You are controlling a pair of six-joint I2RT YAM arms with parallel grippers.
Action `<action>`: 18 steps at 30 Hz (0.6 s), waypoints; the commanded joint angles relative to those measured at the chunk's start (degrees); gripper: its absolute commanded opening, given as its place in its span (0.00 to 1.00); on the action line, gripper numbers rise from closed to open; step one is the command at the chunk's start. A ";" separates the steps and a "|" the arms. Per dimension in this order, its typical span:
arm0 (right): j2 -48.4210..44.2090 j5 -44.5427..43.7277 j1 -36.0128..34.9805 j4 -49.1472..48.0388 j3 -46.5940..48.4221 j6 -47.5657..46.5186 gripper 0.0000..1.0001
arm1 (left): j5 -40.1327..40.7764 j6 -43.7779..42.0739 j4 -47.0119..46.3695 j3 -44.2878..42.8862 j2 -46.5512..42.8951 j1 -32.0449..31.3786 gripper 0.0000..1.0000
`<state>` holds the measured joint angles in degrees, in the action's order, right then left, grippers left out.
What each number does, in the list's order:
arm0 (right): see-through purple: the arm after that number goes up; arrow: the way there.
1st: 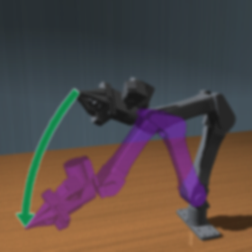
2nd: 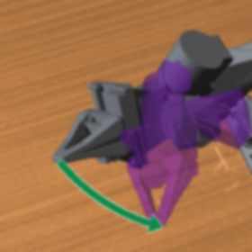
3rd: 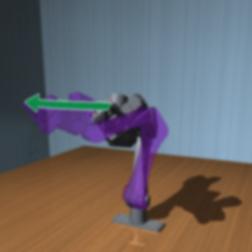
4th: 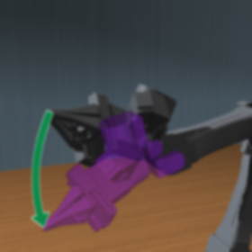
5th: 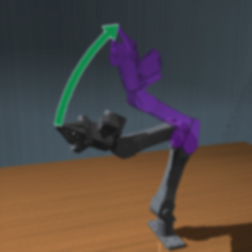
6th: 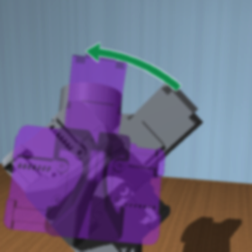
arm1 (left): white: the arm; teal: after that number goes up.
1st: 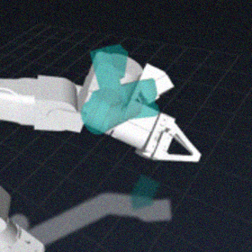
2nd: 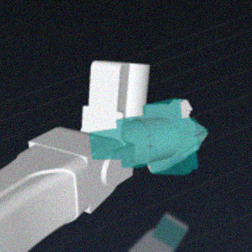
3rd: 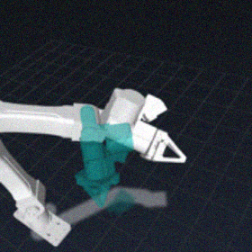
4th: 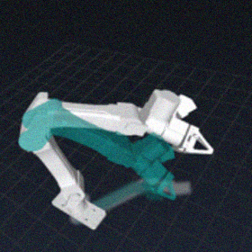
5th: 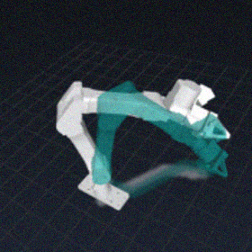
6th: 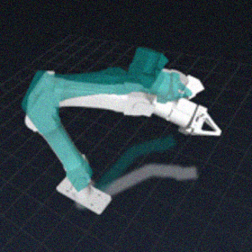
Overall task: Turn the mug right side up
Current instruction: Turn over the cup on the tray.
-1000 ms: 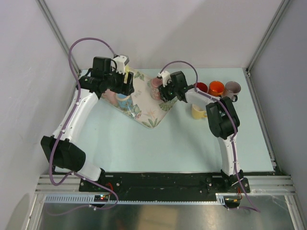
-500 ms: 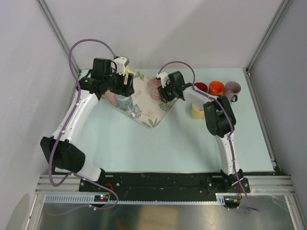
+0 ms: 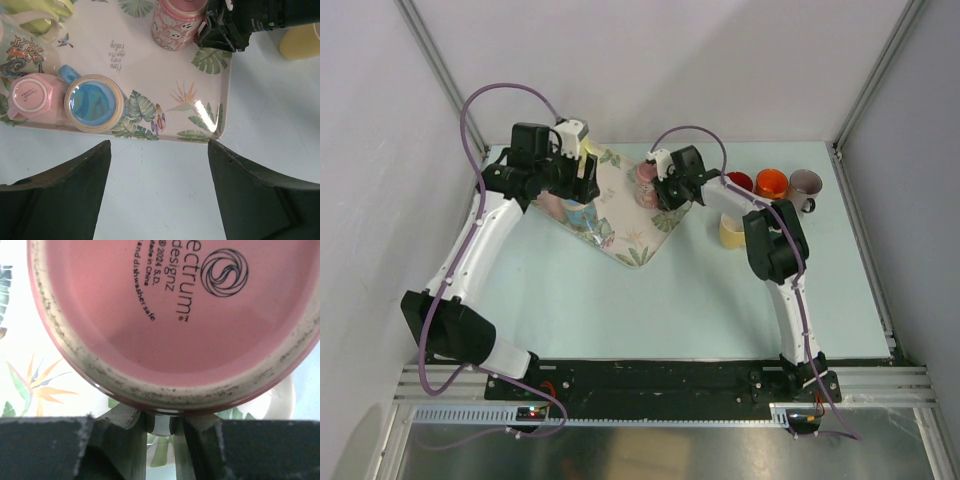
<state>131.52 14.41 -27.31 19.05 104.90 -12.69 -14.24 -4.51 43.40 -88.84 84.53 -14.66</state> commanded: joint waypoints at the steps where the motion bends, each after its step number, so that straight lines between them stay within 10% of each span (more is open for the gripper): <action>1: -3.83 10.66 2.13 2.50 2.06 2.77 0.00 | -3.47 -3.05 -1.81 0.44 -1.64 -0.24 0.81; 10: -3.12 45.90 7.37 13.92 8.57 15.76 0.00 | -6.90 -19.71 -17.02 15.87 -10.47 -1.49 0.81; 18: -4.26 65.06 7.98 -9.78 -0.24 43.10 0.00 | -3.97 -43.43 -36.40 34.37 -17.96 -9.11 0.84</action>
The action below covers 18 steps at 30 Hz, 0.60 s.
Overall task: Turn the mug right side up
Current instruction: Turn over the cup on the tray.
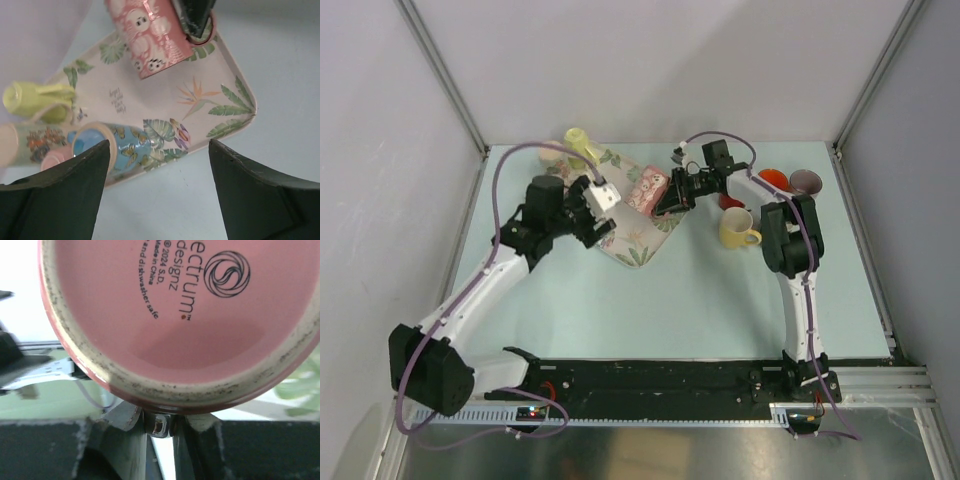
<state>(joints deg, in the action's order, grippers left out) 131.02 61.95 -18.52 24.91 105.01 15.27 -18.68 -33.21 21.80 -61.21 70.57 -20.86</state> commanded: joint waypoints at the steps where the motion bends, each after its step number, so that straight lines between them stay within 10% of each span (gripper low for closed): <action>1: -3.62 19.01 -0.90 -18.08 -0.52 17.56 0.00 | 1.26 -16.42 -18.13 8.93 -4.49 -3.77 0.85; 18: -2.96 30.66 -3.23 -37.07 -2.45 33.42 0.00 | 6.22 -34.30 -57.63 13.51 10.88 -7.00 0.77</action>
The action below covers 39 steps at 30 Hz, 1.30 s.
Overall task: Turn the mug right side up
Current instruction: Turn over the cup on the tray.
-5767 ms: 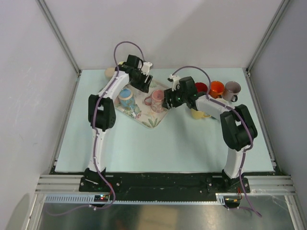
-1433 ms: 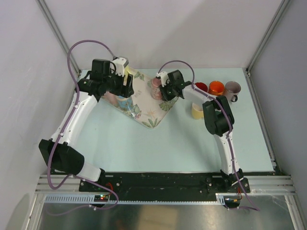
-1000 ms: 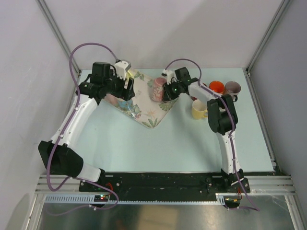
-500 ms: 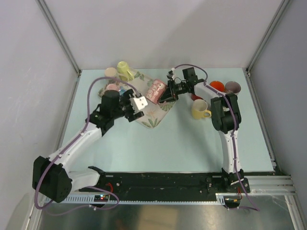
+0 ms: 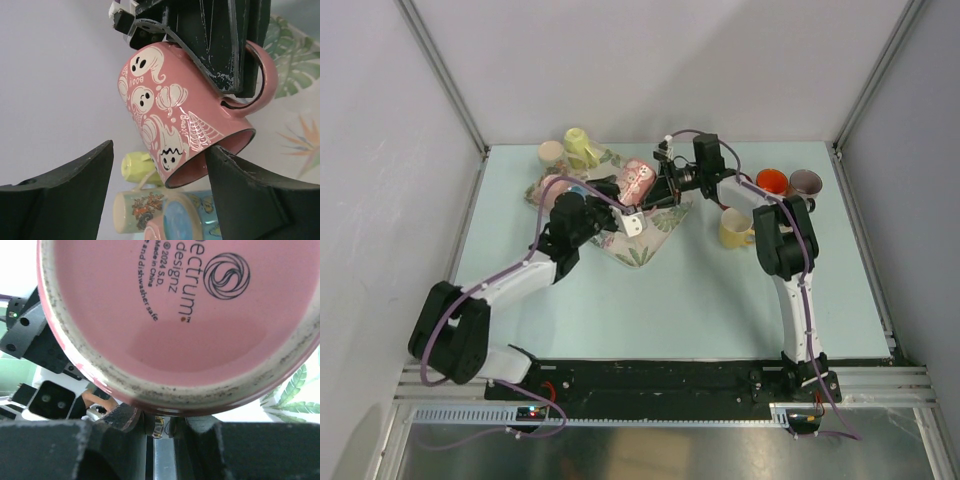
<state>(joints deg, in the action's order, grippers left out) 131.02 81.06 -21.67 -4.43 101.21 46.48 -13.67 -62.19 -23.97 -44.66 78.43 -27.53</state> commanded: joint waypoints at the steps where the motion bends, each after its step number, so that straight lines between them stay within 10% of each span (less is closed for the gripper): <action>1: -2.83 11.83 -0.10 -7.94 1.45 2.52 0.00 | 0.94 -6.01 -12.41 -3.66 3.86 -0.33 0.74; 11: -1.68 12.50 0.14 -7.36 1.66 3.98 0.00 | -2.54 -8.26 -14.83 -9.40 8.99 -0.41 0.03; 16: -1.49 11.87 0.35 -7.18 1.62 3.98 0.10 | -2.44 -3.58 -14.75 -8.76 7.28 -0.42 0.00; 32: -1.11 5.53 1.81 -1.71 3.28 -1.80 0.96 | 2.16 13.14 -0.54 -8.46 0.50 -0.37 0.00; 39: -2.60 -15.21 2.89 22.05 13.20 -22.42 0.99 | 0.66 16.62 10.53 -10.84 -1.81 -0.42 0.00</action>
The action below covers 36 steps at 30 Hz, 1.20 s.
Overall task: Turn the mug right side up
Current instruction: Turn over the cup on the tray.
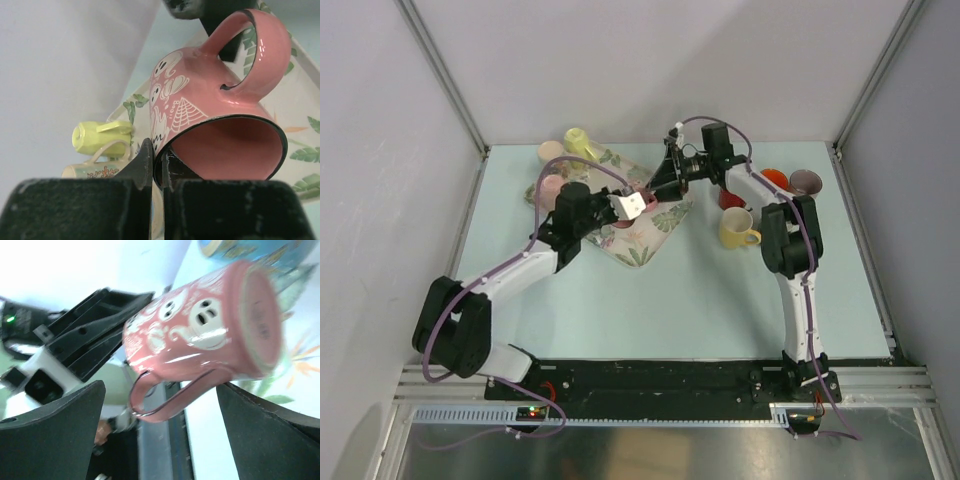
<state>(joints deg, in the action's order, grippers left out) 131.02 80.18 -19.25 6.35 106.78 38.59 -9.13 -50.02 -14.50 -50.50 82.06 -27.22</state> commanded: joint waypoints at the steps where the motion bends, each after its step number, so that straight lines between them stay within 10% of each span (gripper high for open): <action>1: -3.27 -18.17 0.41 13.45 8.74 -17.68 0.99 | -4.24 4.64 2.73 -5.60 -5.65 -0.72 0.00; 10: -9.77 -35.70 2.82 22.01 16.01 -41.15 1.00 | -9.52 11.73 25.22 -18.65 -2.45 -0.65 0.00; 16: -27.31 -33.78 3.36 4.12 -7.44 -53.58 1.00 | -10.99 15.48 30.60 -22.20 -0.47 -0.63 0.00; 27: -34.17 -34.51 -5.58 39.13 -12.01 -105.57 0.84 | -9.60 17.89 41.48 -30.30 6.33 -0.70 0.00; 36: -30.92 -42.62 -11.78 43.19 -12.36 -114.95 0.75 | -9.21 21.57 45.47 -35.22 10.54 -0.72 0.00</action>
<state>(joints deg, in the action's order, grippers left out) 98.45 41.85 -29.21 47.48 94.48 -68.97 -16.67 -32.08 32.95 -80.49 92.88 -27.62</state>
